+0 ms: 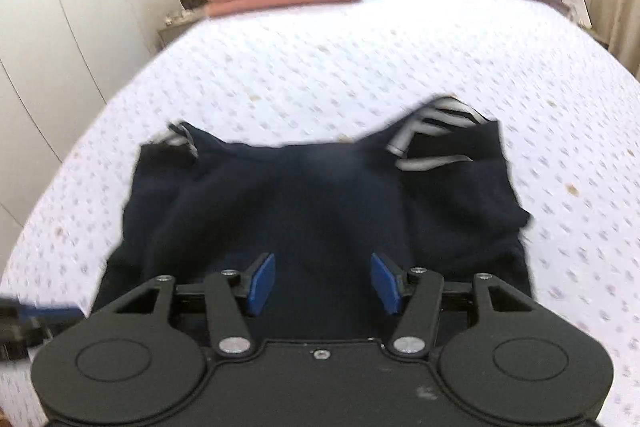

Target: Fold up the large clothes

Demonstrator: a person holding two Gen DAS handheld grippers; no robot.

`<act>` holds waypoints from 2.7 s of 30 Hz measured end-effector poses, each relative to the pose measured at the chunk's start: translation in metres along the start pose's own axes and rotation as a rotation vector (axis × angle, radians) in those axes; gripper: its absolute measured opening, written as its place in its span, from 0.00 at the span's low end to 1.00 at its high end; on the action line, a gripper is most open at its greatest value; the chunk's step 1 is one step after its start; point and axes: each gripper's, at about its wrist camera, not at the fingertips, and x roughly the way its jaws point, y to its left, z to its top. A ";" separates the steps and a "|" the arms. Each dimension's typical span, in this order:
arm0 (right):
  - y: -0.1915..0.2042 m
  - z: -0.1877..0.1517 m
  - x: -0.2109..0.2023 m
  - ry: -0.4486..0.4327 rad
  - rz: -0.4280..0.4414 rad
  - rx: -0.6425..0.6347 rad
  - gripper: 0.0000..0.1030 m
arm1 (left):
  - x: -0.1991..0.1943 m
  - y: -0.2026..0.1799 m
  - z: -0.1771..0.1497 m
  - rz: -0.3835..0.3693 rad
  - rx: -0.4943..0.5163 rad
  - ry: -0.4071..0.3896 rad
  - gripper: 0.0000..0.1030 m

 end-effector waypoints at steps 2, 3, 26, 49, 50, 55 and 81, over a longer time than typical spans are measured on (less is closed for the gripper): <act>0.012 -0.007 0.011 -0.019 -0.001 -0.016 0.61 | 0.002 -0.006 -0.006 -0.018 0.014 -0.003 0.23; 0.016 -0.015 0.016 -0.018 -0.009 -0.026 0.60 | 0.004 -0.007 -0.009 -0.029 0.017 -0.002 0.23; 0.010 -0.124 0.012 -0.036 0.170 0.001 0.46 | 0.027 -0.029 -0.112 0.011 -0.004 -0.293 0.21; -0.146 -0.274 -0.120 0.129 -0.029 0.412 0.76 | -0.096 -0.009 -0.281 0.215 0.079 -0.054 0.57; -0.146 -0.277 -0.122 0.128 -0.029 0.405 0.76 | -0.097 -0.006 -0.283 0.202 0.061 -0.044 0.60; -0.139 -0.290 -0.123 0.139 -0.086 0.359 0.76 | -0.091 0.003 -0.285 0.135 -0.036 -0.012 0.61; -0.168 -0.303 -0.147 0.041 -0.042 0.452 0.74 | -0.064 0.006 -0.292 0.148 -0.105 0.043 0.59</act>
